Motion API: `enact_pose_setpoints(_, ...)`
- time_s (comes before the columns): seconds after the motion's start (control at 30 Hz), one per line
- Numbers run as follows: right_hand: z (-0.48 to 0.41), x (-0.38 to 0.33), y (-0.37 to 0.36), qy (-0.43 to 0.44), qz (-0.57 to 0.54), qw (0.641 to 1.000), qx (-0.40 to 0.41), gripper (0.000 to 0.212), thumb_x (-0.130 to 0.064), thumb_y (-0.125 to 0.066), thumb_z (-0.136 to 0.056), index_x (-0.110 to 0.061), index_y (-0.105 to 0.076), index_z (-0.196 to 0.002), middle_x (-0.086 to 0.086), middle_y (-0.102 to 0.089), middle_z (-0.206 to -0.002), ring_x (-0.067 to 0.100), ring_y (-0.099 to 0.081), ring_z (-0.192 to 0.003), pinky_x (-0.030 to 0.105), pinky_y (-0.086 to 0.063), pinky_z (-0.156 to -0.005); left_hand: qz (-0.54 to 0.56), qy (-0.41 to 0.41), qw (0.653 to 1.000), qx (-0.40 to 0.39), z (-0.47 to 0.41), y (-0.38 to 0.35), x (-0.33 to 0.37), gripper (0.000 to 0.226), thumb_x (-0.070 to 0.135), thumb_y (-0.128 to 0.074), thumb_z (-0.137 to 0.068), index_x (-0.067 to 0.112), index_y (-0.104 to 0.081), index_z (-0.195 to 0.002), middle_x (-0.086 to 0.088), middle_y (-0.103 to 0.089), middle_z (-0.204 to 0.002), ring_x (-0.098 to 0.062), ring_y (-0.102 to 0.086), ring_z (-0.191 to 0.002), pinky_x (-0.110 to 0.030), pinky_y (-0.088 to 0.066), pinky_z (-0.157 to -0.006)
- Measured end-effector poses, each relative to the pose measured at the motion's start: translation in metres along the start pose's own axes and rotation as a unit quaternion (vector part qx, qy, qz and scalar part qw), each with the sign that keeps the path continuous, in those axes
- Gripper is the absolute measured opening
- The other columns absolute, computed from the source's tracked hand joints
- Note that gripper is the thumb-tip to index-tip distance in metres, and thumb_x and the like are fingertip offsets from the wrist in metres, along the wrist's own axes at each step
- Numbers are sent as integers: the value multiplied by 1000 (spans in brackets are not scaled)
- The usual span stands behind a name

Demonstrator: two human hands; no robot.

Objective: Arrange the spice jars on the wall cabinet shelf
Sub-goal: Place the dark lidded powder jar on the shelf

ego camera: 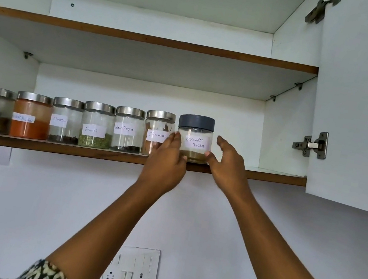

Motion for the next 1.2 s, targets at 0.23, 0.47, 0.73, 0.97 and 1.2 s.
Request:
enact_pose_setpoints(0.23, 55, -5, -16, 203, 303, 929, 67, 56, -15, -75, -71, -16, -60, -125, 2, -64, -126, 23, -55, -123, 55, -26, -104, -231, -118, 966, 6, 43, -25, -1, 59, 40, -12, -99, 19, 6, -151, 2, 8, -160, -12, 10, -147, -34, 15, -113)
enact_pose_setpoints(0.47, 42, 1, -28, 146, 290, 945, -34, 51, -34, -32, -99, -27, -21, -149, -8, -24, -156, 13, -10, -147, 46, 10, -115, -268, -99, 958, -24, 29, -39, -7, 80, 54, 14, -81, 19, 0, -152, 3, 0, -160, -13, 7, -147, -35, 18, -110)
enact_pose_setpoints(0.73, 31, -10, -40, 130, 319, 937, -53, 50, -38, -25, -100, -27, -24, -148, -9, -28, -154, 15, -10, -147, 49, 7, -116, -266, -74, 958, -81, 10, -38, -10, 56, 40, -14, -101, 16, -10, -152, 0, -10, -160, -16, -2, -148, -39, 7, -117)
enact_pose_setpoints(0.97, 31, -19, -39, 136, 319, 938, -30, 48, -38, -29, -100, -25, -29, -146, -6, -32, -153, 18, -15, -146, 49, 5, -116, -237, -90, 965, -63, 6, -30, -8, 52, 36, -19, -102, 18, -15, -151, 0, -16, -159, -18, -8, -148, -38, 2, -118)
enact_pose_setpoints(1.2, 130, -35, -14, 197, 217, 948, 124, 44, -28, -55, -80, -16, -63, -121, 4, -64, -126, 25, -55, -123, 54, -27, -107, -122, -106, 985, 55, 105, 2, -18, 54, 44, -24, -95, 21, -43, -140, 0, -44, -147, -18, -34, -139, -35, -11, -115)
Point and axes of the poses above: each hand's wrist, its own z-axis away from the middle knuckle, its own y-axis out of the back of the hand, x = y × z, the point moved 7 cm from there along -z, towards the middle knuckle
